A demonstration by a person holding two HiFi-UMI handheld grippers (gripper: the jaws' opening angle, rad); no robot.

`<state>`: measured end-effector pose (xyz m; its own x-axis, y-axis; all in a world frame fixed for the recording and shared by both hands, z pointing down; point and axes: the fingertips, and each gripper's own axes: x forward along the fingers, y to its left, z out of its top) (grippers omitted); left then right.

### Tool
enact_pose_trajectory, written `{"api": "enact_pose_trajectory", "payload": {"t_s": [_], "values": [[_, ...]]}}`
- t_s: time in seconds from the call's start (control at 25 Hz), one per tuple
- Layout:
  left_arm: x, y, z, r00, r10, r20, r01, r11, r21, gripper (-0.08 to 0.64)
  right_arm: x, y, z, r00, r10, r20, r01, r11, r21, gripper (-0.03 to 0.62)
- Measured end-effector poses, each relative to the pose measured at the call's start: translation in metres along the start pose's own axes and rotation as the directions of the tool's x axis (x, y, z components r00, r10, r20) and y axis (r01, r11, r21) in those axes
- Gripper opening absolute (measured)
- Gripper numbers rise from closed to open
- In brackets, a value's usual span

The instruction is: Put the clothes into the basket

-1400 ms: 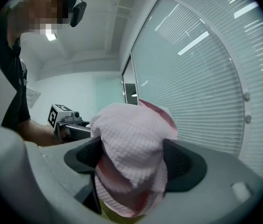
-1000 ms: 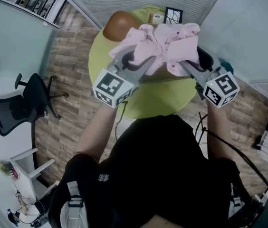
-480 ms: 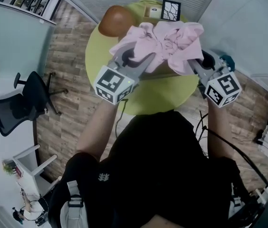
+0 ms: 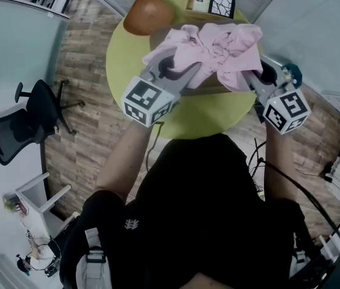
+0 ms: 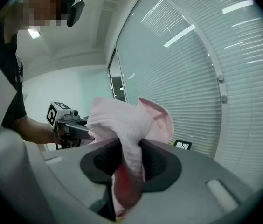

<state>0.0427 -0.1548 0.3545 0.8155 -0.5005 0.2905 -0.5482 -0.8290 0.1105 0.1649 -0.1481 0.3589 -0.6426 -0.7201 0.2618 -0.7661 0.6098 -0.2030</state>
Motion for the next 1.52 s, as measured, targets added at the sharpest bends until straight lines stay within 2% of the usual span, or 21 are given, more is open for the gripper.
{"api": "enact_pose_trajectory", "payload": {"t_s": [0.56,0.88,1.52], "values": [[0.021,0.015,-0.04,0.997,0.002,-0.071,-0.007,0.997,-0.071,0.155,0.021,-0.017,-0.034,0.998,0.003,-0.068,-0.002,1.0,0.022,0.121],[0.026,0.037,-0.06,0.991,0.019,-0.136,-0.038,0.99,-0.133,0.156,0.045,-0.021,-0.043,0.991,0.001,-0.133,-0.005,0.999,-0.032,0.121],[0.043,0.055,-0.087,0.975,0.043,-0.217,-0.064,0.994,-0.09,0.167,0.066,-0.032,-0.065,0.989,-0.019,-0.146,0.014,0.999,-0.035,0.121]]}}
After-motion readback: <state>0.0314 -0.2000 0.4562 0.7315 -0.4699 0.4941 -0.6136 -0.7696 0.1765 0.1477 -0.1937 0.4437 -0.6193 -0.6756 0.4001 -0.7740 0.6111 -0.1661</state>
